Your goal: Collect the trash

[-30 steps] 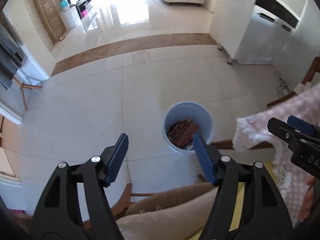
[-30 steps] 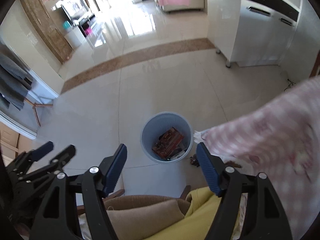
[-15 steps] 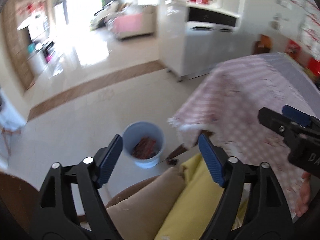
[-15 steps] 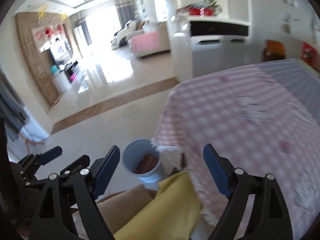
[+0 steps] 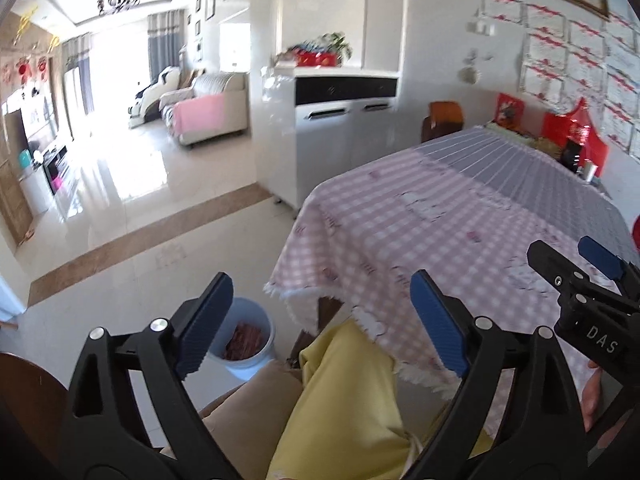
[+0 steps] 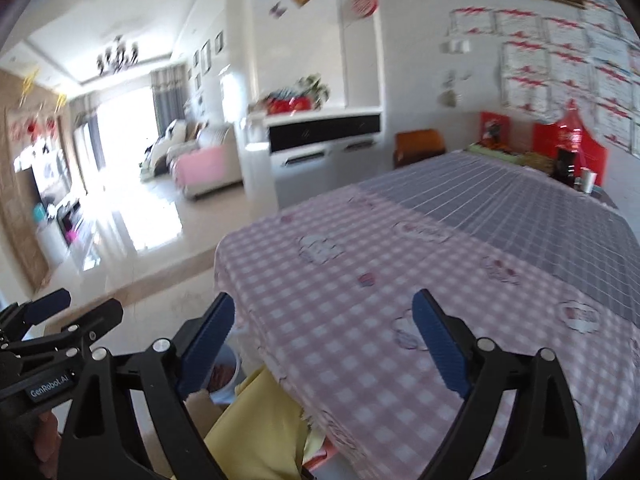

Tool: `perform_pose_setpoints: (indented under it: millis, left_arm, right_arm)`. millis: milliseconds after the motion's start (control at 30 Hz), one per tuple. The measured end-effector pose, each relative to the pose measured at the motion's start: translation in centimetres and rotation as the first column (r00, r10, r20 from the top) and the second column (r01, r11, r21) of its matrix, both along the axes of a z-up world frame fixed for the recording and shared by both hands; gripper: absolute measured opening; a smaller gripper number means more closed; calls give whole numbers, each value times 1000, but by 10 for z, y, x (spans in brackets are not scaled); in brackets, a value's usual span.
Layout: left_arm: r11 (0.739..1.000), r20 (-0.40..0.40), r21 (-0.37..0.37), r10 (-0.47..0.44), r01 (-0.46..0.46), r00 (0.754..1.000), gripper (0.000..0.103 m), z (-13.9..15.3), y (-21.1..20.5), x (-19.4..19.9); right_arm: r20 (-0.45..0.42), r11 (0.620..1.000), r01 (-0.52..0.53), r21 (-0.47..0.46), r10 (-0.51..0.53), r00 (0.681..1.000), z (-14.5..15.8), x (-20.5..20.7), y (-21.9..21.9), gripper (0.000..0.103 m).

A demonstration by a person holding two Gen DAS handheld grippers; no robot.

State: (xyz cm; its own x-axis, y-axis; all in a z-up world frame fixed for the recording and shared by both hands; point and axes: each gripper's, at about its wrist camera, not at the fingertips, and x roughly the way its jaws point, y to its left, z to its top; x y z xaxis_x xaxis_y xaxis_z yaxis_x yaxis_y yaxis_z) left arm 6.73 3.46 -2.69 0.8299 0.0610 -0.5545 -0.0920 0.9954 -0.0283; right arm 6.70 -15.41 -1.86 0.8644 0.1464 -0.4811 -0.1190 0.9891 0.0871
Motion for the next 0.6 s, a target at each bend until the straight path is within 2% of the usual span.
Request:
perform_pose_setpoints:
  millis: [167, 333, 600]
  left_arm:
    - [999, 96, 9, -32, 31, 995, 91, 22, -19, -25]
    - [998, 136, -9, -64, 66, 989, 92, 37, -23, -43]
    - [997, 222, 12, -71, 70, 973, 96, 57, -30, -68]
  right_arm:
    - [70, 998, 45, 42, -48, 996, 16, -29, -24, 93]
    - [128, 996, 61, 62, -68, 989, 32, -55, -35, 94]
    - [184, 996, 52, 69, -64, 981, 49, -83, -36, 96]
